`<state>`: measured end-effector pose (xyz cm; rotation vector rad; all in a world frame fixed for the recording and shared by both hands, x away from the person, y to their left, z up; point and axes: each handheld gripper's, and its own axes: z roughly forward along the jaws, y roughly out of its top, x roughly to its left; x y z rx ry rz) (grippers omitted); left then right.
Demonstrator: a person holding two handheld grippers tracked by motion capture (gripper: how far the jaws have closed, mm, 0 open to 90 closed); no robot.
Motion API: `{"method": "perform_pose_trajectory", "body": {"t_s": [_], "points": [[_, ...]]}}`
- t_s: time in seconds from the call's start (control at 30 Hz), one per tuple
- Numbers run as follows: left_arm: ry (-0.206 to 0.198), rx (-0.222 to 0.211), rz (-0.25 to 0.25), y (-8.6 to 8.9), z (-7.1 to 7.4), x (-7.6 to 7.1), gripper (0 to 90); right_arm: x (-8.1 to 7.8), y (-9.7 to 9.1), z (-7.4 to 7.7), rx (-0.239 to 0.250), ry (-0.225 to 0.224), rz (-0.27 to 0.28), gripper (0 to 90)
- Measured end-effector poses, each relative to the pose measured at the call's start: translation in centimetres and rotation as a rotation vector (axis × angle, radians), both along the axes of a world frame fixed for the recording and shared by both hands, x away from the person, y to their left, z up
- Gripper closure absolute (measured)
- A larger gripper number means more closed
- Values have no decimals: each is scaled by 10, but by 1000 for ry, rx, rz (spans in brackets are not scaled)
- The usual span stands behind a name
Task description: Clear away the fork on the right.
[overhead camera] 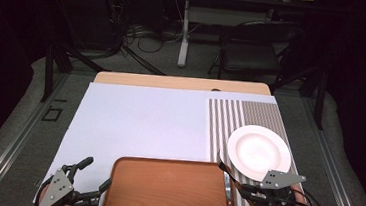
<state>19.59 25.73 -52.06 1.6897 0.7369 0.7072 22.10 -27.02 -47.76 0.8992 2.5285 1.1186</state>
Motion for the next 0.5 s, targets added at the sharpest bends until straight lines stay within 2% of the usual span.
{"method": "perform_pose_trajectory", "body": {"t_s": [0.23,0.5], "points": [[-1,2,0,0,0,0,152,-3,11,2,41,7,2,772],[-2,1,-1,0,0,0,152,-3,19,0,53,27,-3,772]]}}
